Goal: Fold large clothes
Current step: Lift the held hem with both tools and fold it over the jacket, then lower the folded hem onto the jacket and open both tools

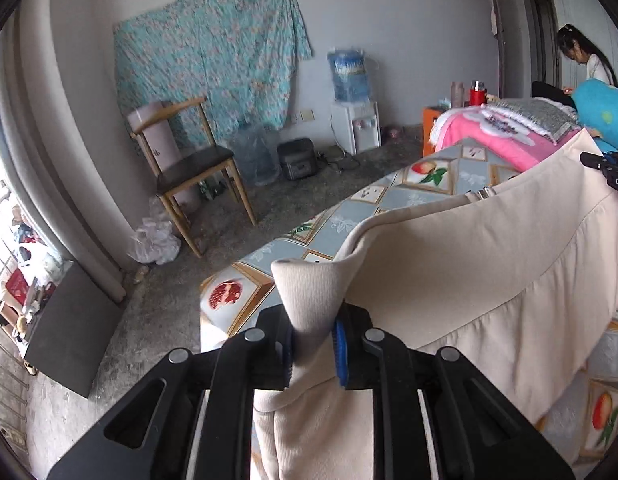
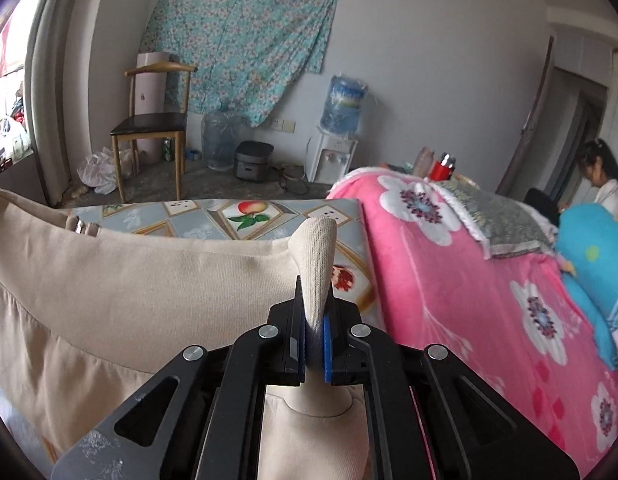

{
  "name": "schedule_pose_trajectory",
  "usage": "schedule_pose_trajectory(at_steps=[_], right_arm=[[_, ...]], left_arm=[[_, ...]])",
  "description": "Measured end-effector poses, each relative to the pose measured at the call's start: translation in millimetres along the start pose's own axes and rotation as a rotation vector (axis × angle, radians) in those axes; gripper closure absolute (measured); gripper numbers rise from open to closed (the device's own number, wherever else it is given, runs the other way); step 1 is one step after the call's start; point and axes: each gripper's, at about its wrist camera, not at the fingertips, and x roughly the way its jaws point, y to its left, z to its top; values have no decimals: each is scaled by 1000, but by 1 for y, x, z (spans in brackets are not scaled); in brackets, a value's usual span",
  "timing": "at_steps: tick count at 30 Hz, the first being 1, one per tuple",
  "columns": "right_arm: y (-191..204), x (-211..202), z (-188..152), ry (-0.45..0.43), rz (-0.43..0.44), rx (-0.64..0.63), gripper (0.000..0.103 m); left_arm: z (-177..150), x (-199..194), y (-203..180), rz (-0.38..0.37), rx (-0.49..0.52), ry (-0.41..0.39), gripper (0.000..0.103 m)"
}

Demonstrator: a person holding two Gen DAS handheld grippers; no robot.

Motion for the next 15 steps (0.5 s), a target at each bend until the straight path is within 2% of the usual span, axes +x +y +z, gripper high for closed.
schedule_pose_trajectory(at_steps=[3, 7, 8, 10, 11, 13, 15], right_arm=[[6, 57, 4, 75, 9, -1, 97], [19, 127, -17, 213, 26, -24, 97], [21, 140, -22, 252, 41, -21, 97], [20, 157, -29, 306, 64, -6, 89], [15, 160, -28, 321, 68, 9, 85], [2, 154, -25, 330, 86, 59, 70], [-17, 131, -18, 290, 86, 98, 66]], left_arm=[[8, 63, 7, -19, -27, 107, 87], [-2, 128, 13, -72, -109, 262, 87], [-7, 141, 13, -82, -120, 300, 84], [-14, 158, 11, -98, -116, 355, 79], [-16, 161, 13, -105, -116, 359, 75], [-14, 153, 23, -112, -137, 343, 68], [-11, 135, 37, -91, -165, 306, 66]])
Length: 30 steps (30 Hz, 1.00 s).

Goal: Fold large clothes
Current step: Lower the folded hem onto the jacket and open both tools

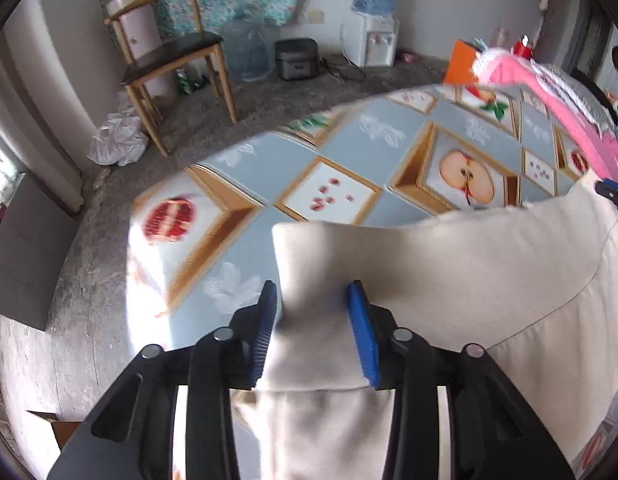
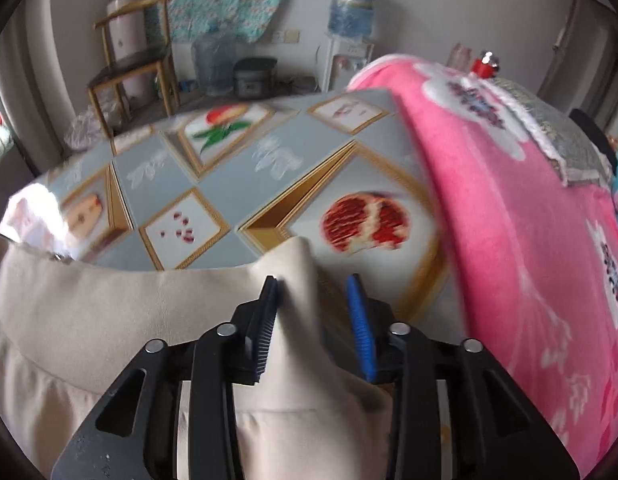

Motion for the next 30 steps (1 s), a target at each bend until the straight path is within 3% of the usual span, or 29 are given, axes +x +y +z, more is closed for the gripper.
schedule_pose_trajectory(at_steps=[2, 4, 9, 11, 13, 16, 19, 22, 23, 24, 25, 27, 30], right_arm=[[-15, -31, -6, -36, 26, 30, 61], [-27, -66, -20, -68, 101, 51, 49], [-26, -118, -89, -32, 253, 29, 47], [-20, -117, -115, 16, 300, 23, 47], [-11, -110, -141, 65, 299, 6, 47], [-5, -87, -165, 111, 259, -3, 47], [-12, -87, -163, 121, 264, 58, 47], [-3, -113, -154, 98, 197, 60, 46], [3, -125, -152, 72, 197, 49, 45], [11, -136, -149, 46, 199, 37, 37], [21, -147, -148, 14, 205, 29, 30], [45, -159, -145, -27, 234, 11, 26], [79, -153, -143, -17, 241, -7, 24]], left_arm=[[-7, -22, 11, 2, -22, -55, 66], [-22, -51, 16, -32, -30, -106, 66], [-87, -88, -12, -222, 18, -90, 57], [-111, -81, -24, -242, 19, -30, 56], [-130, -66, -35, -194, 28, 10, 56], [-146, -56, -29, -213, -42, -17, 54], [-146, -61, -23, -193, -92, -17, 54], [-145, -77, -24, -176, -110, -41, 54], [-146, -85, -27, -175, -101, -61, 54], [-146, -94, -32, -169, -86, -78, 54], [-148, -99, -34, -162, -76, -88, 53], [-151, -112, -46, -153, -67, -106, 47], [-159, -128, -64, -197, -63, -149, 36]])
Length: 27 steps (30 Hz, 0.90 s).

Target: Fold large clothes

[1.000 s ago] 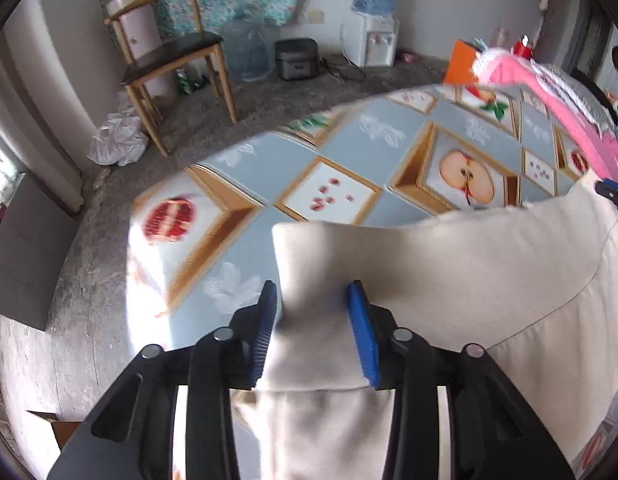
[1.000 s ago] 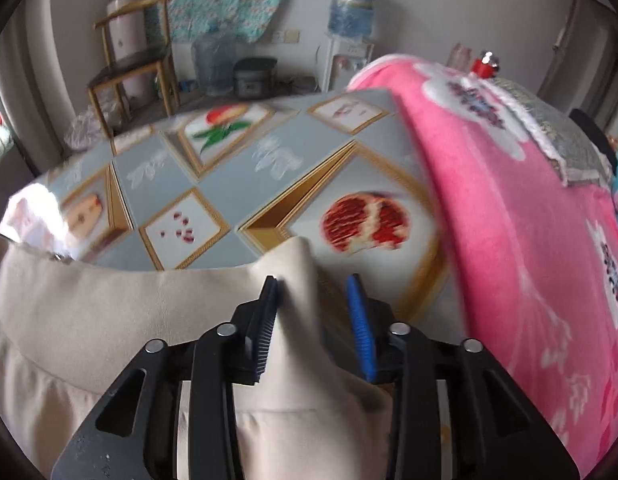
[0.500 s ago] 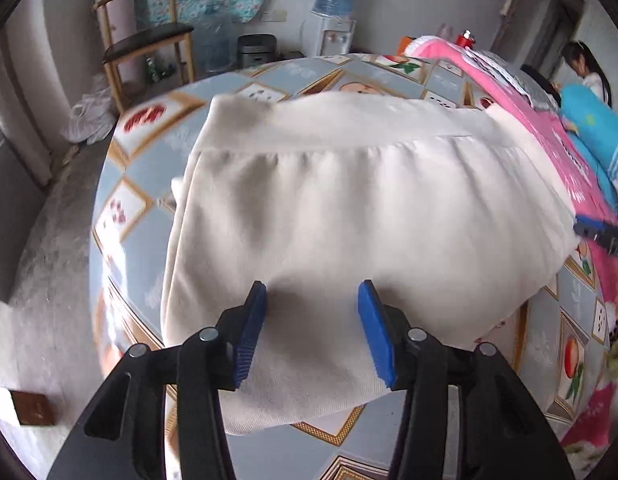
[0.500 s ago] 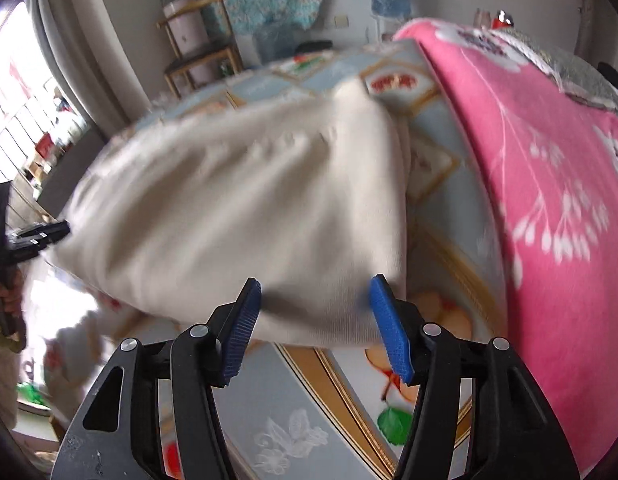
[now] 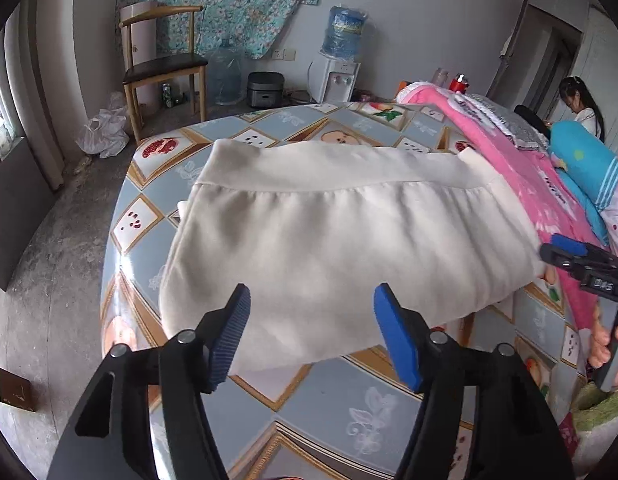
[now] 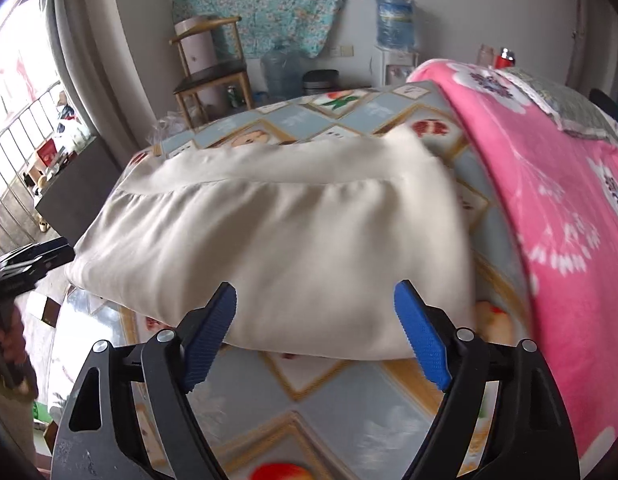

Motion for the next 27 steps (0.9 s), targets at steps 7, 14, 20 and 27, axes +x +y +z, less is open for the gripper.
schedule_pose_trajectory(at_steps=[7, 14, 20, 27], right_arm=[[56, 63, -5, 89, -131, -112, 20], [62, -11, -33, -30, -87, -56, 8], [72, -70, -62, -84, -98, -44, 7], [76, -112, -66, -169, -119, -32, 7]], left_arm=[[-30, -25, -39, 19, 26, -33, 28], [-56, -77, -49, 108, 12, -148, 10], [-71, -113, -56, 149, 1, -210, 5], [-77, -137, -65, 224, 3, -233, 5]])
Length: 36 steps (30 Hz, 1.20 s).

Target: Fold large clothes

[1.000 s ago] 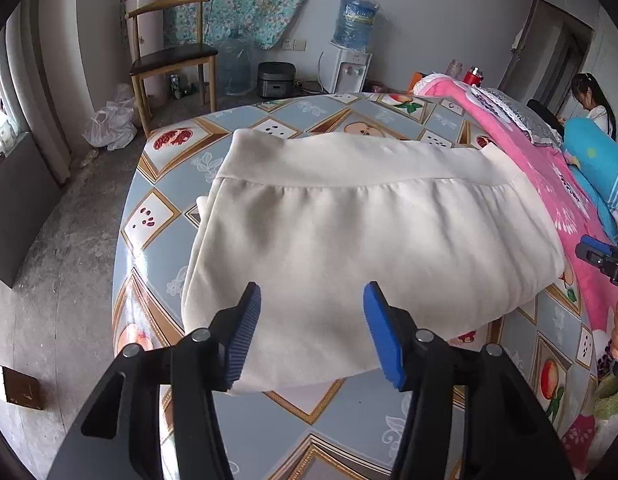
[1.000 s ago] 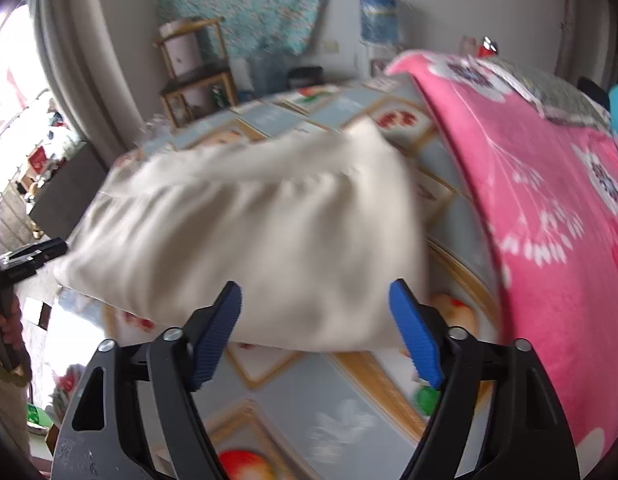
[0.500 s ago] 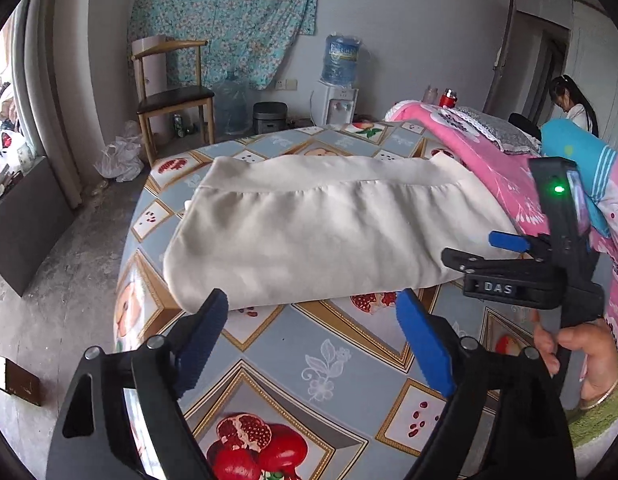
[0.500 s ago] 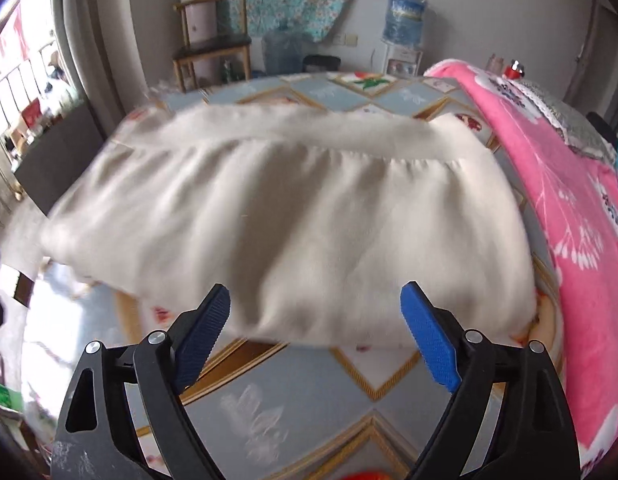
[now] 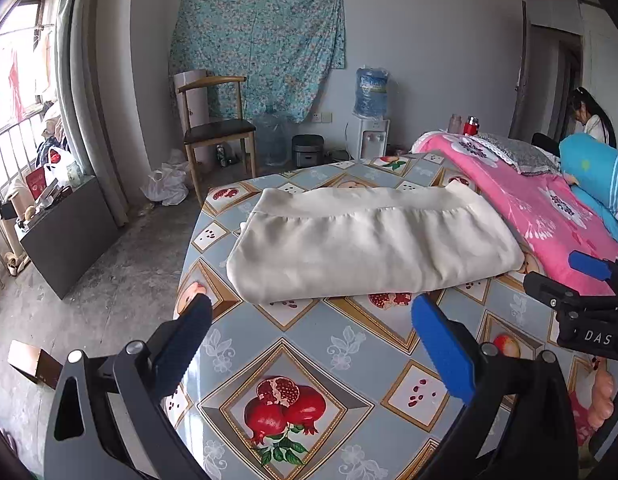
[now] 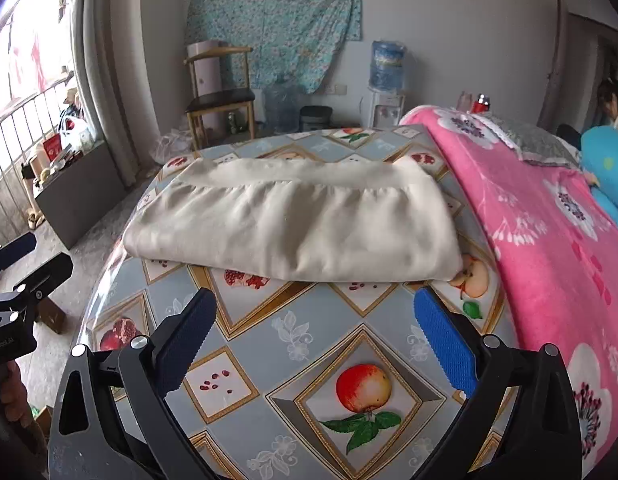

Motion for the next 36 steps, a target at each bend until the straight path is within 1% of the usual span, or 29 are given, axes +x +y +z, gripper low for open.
schedule_pose_trajectory(at_steps=[3, 6, 9, 11, 15, 17, 21, 23, 26, 31, 36], right_arm=[[-6, -14, 3, -42, -57, 37, 7], [-14, -23, 4, -68, -96, 64, 7], [-20, -31, 2, -103, -146, 79, 7], [-22, -32, 1, -111, -178, 74, 7], [-24, -30, -3, -102, -222, 54, 7], [-25, -24, -6, -83, -209, 48, 7], [-30, -13, -13, -31, -114, 66, 7], [-29, -8, -15, -19, -103, 68, 7], [-26, 2, -17, 17, -105, 42, 7], [-18, 19, -21, 83, -80, 24, 7], [-13, 27, -23, 124, -49, 35, 7]], left_arm=[[3, -8, -1, 26, -46, -17, 5], [4, -11, -7, 46, -48, -34, 5], [5, -6, -12, 130, -35, -39, 5], [5, -2, -15, 172, -49, -29, 5], [5, 13, -14, 153, -82, 37, 5], [4, 20, -16, 175, -80, 69, 5], [2, 31, -27, 228, -20, 112, 5], [2, 33, -31, 243, -35, 133, 5], [-1, 36, -31, 234, -74, 182, 5], [-2, 42, -34, 203, -81, 227, 5], [-1, 45, -35, 160, -88, 246, 5]])
